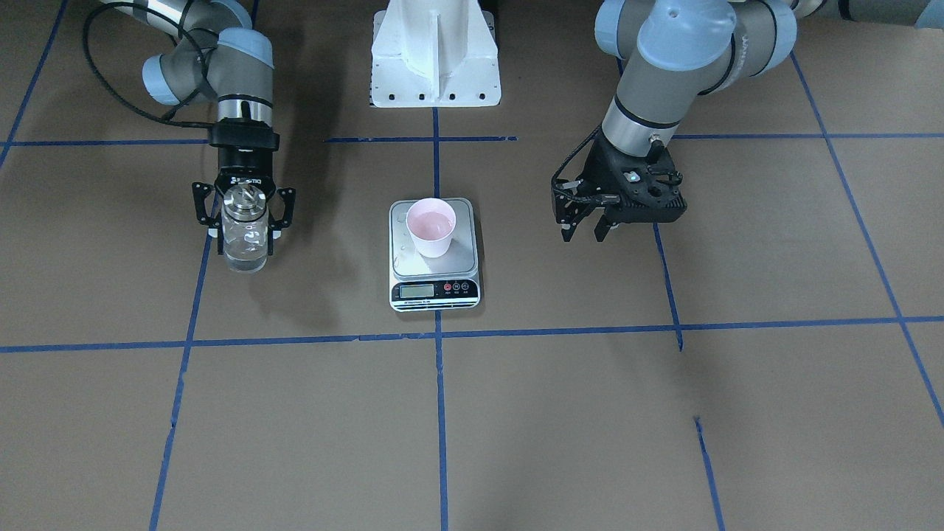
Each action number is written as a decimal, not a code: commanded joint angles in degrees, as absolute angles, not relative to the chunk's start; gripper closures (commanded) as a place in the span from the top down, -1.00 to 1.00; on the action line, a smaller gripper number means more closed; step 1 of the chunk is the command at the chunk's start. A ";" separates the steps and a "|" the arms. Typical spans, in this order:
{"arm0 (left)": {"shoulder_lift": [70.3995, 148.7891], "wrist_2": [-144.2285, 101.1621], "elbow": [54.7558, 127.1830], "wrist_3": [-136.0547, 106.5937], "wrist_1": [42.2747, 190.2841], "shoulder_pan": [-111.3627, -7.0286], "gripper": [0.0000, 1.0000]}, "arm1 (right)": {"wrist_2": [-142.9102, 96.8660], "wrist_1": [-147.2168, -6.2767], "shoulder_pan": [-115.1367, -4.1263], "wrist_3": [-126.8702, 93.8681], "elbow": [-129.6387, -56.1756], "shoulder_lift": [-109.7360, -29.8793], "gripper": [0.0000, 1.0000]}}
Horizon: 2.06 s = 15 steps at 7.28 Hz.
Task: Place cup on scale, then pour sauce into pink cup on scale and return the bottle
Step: 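Carry the bottle with the right gripper toward the pink cup, then tilt the bottle spout over the pink cup with the right gripper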
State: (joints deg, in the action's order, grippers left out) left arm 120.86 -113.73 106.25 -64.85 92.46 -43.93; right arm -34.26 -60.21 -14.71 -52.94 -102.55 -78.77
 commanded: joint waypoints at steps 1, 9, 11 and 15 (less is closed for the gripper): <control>120.67 -113.73 106.52 -64.60 92.46 -44.29 0.08 | -34.45 -76.92 -14.59 -51.94 -103.54 -70.52 -1.00; 112.17 -114.52 112.75 -49.32 93.34 -48.51 0.10 | -36.91 -103.87 -11.43 -37.83 -103.54 -61.53 -1.00; 111.27 -114.52 112.94 -47.11 93.34 -49.83 0.10 | -36.57 -107.11 -11.43 -33.68 -103.62 -61.26 -1.00; 111.09 -114.61 113.03 -47.02 93.25 -49.83 0.11 | -31.39 -115.75 -11.77 -26.75 -103.62 -59.24 -1.00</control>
State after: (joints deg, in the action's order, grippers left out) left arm 111.20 -114.61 112.96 -47.06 93.25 -49.88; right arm -33.01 -114.77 -11.54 -29.42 -103.74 -59.33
